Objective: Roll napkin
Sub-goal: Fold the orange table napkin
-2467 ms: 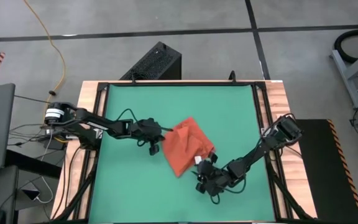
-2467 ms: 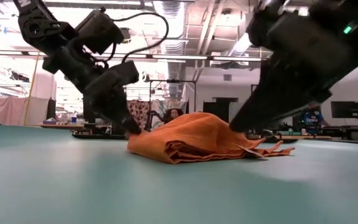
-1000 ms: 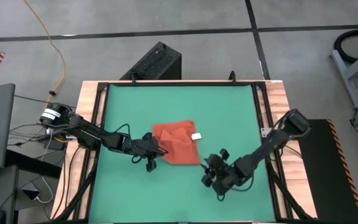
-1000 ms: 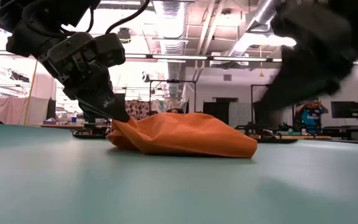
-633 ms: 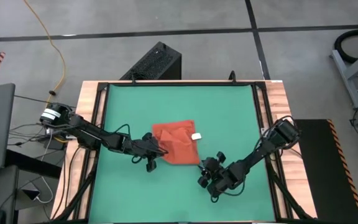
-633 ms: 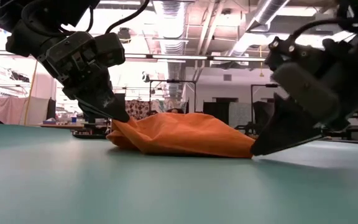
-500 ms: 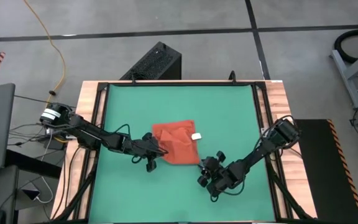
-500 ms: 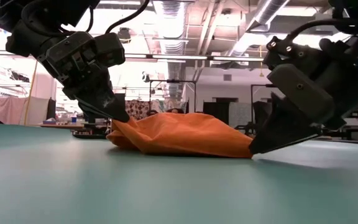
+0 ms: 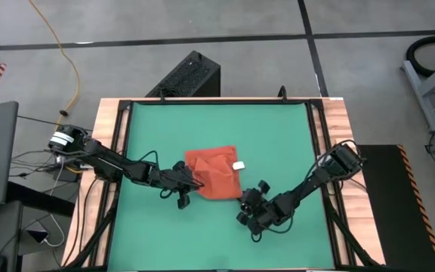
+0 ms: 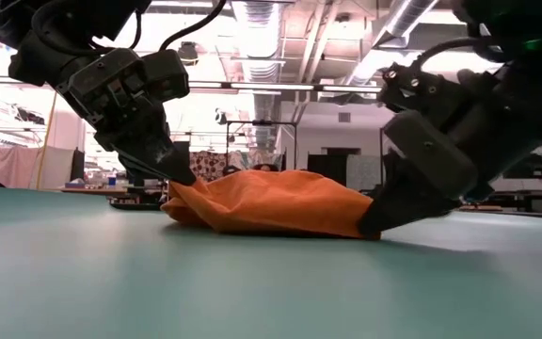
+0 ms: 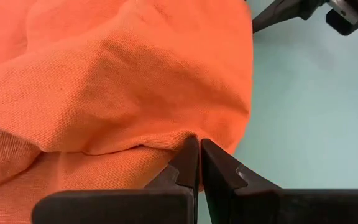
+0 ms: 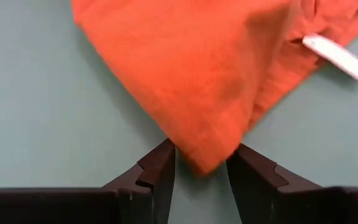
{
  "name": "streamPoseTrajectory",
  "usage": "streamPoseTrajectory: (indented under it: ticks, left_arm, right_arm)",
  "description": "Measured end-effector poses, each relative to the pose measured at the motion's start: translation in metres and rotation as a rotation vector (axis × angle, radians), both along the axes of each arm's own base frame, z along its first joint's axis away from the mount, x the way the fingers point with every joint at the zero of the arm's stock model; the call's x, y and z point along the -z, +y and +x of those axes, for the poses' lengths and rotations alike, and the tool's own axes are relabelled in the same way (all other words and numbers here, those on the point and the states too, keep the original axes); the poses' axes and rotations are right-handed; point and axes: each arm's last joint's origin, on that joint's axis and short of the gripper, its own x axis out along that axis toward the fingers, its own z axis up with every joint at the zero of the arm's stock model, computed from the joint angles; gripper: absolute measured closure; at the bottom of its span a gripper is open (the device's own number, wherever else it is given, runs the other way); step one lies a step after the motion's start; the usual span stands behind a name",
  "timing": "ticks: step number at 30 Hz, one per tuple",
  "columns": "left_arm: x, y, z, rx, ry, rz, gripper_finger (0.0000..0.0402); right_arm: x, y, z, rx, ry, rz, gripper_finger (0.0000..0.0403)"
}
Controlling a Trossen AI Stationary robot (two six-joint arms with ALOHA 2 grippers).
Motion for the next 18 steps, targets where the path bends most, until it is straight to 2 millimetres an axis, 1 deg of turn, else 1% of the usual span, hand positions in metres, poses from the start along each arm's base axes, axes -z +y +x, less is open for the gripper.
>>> streamPoseTrajectory:
  ticks: [4, 6, 9, 12, 13, 16, 18]
  left_arm:
    - [0.000, 0.000, 0.000, 0.000, 0.005, 0.002, 0.0401]
    - [0.000, 0.000, 0.000, 0.000, 0.005, 0.002, 0.0401]
    - [0.000, 0.000, 0.000, 0.000, 0.005, 0.002, 0.0401]
    - [0.000, 0.000, 0.000, 0.001, 0.002, -0.005, 0.0401]
    - [0.000, 0.000, 0.000, 0.004, -0.004, -0.009, 0.0401]
    - [-0.004, -0.002, 0.002, 0.031, -0.043, -0.042, 0.0401]
    - [-0.009, -0.003, 0.003, 0.054, -0.075, -0.073, 0.0401]
  right_arm:
    - [-0.003, -0.001, 0.005, -0.028, -0.014, -0.032, 0.0243]
    - [-0.003, -0.004, 0.006, -0.028, -0.005, -0.027, 0.0259]
    - [-0.002, -0.008, 0.009, -0.039, 0.013, -0.017, 0.0308]
    - [-0.003, -0.009, 0.011, -0.050, 0.018, -0.027, 0.0376]
    - [-0.003, -0.009, 0.011, -0.058, 0.015, -0.032, 0.0386]
    - [-0.007, -0.008, 0.014, -0.066, 0.003, -0.031, 0.0388]
    - [-0.013, -0.005, 0.016, -0.082, -0.008, -0.036, 0.0392]
